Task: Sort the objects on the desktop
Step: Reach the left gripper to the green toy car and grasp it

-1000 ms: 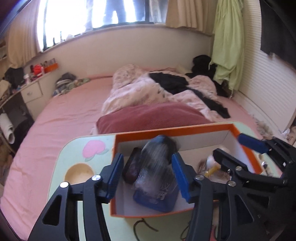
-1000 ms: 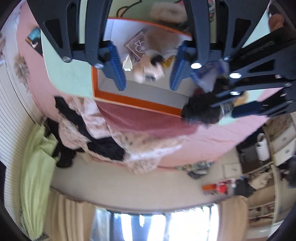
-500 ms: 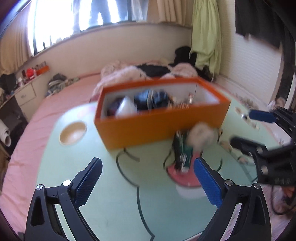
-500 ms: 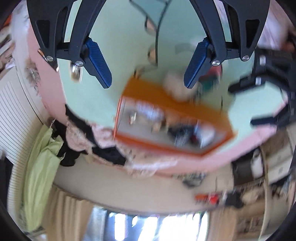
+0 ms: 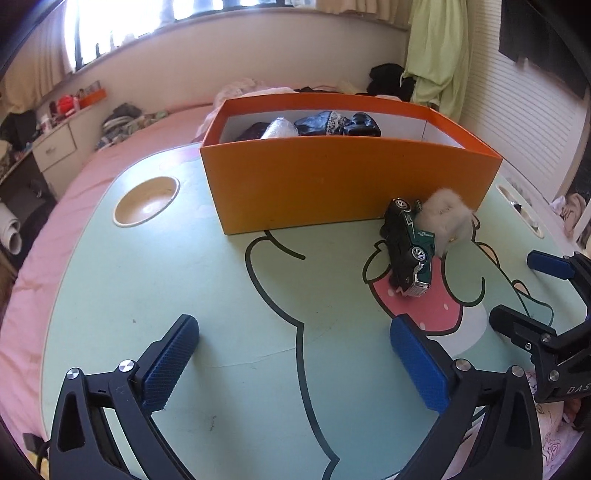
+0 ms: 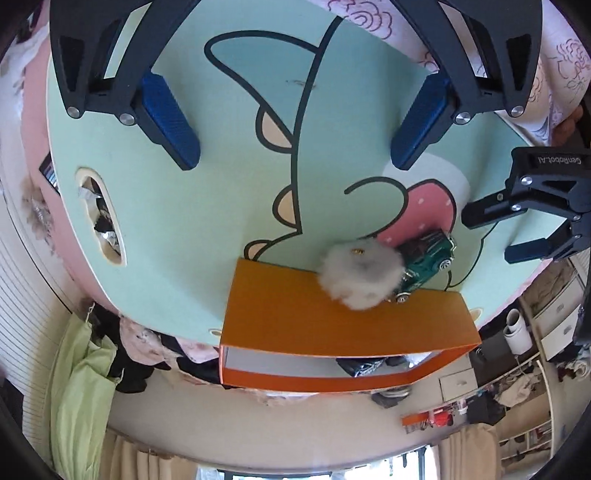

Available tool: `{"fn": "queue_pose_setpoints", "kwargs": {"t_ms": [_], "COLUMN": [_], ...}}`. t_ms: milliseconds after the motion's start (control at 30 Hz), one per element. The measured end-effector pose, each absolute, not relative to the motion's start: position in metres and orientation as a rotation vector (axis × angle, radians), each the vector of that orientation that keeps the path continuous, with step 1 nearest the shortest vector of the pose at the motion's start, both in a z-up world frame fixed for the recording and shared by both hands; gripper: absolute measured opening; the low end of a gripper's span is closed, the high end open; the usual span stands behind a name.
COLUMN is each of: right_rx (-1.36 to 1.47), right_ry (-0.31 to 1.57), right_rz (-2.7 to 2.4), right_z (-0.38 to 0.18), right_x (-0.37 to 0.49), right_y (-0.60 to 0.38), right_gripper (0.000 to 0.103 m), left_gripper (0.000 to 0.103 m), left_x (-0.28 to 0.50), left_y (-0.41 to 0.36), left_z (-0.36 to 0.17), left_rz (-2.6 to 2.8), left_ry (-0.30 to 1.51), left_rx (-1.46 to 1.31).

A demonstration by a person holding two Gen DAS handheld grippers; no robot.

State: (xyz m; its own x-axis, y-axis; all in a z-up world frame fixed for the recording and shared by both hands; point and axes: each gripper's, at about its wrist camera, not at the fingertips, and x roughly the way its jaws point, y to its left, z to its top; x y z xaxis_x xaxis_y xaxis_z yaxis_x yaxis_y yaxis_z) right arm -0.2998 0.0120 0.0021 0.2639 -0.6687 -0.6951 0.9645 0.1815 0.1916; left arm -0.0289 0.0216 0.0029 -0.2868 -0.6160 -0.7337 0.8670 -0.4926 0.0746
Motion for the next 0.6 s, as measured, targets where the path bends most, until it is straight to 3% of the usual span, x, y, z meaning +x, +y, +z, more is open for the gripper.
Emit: {"fn": "queue_pose_setpoints", "kwargs": {"t_ms": [600], "right_rx": [0.675], "right_ry": [0.508], "right_rz": [-1.236], "right_z": [0.0002], "right_x": [-0.3006], "right_y": [0.0109], "right_gripper": [0.103], "left_gripper": [0.103], "left_x": [-0.0274], "left_y": [0.019], "left_z": [0.0023], "left_rz": [-1.919], "left_ry": [0.421], "left_rx": [0.89]}}
